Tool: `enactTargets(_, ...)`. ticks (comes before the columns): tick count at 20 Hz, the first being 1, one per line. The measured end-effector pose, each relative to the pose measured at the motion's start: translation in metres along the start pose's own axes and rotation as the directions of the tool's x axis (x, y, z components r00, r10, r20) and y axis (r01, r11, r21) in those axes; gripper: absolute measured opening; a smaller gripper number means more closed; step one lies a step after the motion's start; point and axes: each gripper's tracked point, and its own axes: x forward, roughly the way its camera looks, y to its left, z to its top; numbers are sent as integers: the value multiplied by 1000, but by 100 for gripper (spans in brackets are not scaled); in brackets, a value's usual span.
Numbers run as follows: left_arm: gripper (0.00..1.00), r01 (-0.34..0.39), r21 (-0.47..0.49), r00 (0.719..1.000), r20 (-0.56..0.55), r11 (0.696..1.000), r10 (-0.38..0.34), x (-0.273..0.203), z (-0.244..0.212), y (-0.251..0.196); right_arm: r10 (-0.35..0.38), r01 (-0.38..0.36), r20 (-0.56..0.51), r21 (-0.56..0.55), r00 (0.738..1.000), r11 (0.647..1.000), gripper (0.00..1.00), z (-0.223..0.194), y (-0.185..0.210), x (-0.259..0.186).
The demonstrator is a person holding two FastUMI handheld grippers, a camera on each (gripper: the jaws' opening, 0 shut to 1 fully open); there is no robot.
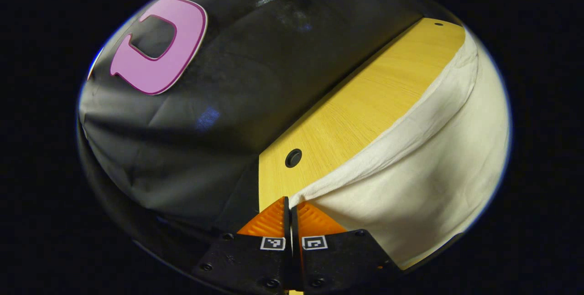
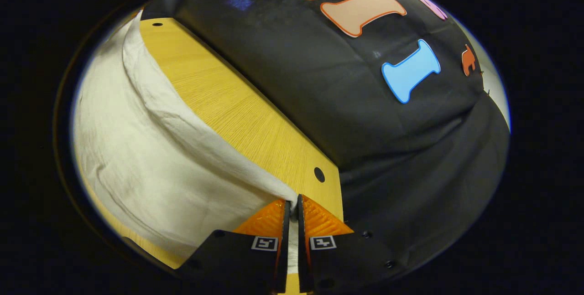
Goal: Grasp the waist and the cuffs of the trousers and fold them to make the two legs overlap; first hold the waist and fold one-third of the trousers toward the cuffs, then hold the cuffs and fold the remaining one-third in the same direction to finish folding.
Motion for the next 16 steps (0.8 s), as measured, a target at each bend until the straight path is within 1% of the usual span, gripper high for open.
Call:
enactTargets(1, 0, 8, -10, 1000, -1, 1000, -8, 5, -2, -5, -6, 6, -8, 8, 1000, 1000, 14, 1, 4, 5)
enactTargets(2, 0, 19, -23, 1000, 1, 1000, -19, 11, -3, -10, -4, 4, -13, 21, 1000, 1000, 12, 3, 8, 6)
enactTargets(3, 0, 37, -40, 999, 9, 999, -37, 13, -2, -16, 8, -8, -18, 39, 1000, 999, 14, 4, 13, 9)
enactTargets(5, 48, 70, -88, 997, 42, 994, -67, 15, -1, -23, 17, -16, -4, 83, 1000, 996, 57, 10, 17, 5)
enactTargets(6, 72, 73, -102, 996, 53, 992, -68, 10, -1, -22, 22, -22, -1, 109, 1000, 994, 78, 14, 18, -1)
enactTargets(7, 96, 68, -126, 995, 76, 990, -58, 10, 3, -19, 5, -5, -4, 161, 1000, 987, 100, 16, 13, -11)
enactTargets(8, 95, 64, -153, 994, 97, 986, -49, 5, 6, -15, -8, 9, -5, 209, 1000, 978, 98, 16, 9, -19)
enactTargets(9, 100, 62, -180, 993, 109, 982, -43, -1, 7, -12, -22, 22, -1, 261, 1000, 965, 98, 18, 3, -27)
enactTargets(10, 95, 64, -213, 992, 123, 975, -39, -6, 9, -10, -41, 39, -3, 311, 999, 950, 100, 16, -1, -38)
enactTargets(11, 95, 73, -253, 990, 136, 965, -39, -13, 12, -9, -54, 54, -10, 360, 998, 931, 100, 14, -6, -47)
enactTargets(12, 96, 82, -293, 988, 152, 953, -39, -20, 13, -9, -57, 58, -16, 409, 998, 911, 98, 10, -11, -52)
enactTargets(13, 96, 87, -327, 985, 167, 941, -33, -28, 16, -8, -56, 61, -23, 455, 998, 889, 100, 6, -18, -55)
enactTargets(14, 95, 87, -356, 983, 181, 931, -23, -30, 17, -6, -59, 68, -34, 508, 998, 858, 100, -3, -28, -59)
enactTargets(16, 95, 73, -404, 980, 201, 912, 10, -27, 22, 1, -51, 82, -69, 580, 996, 810, 100, -25, -40, -56)
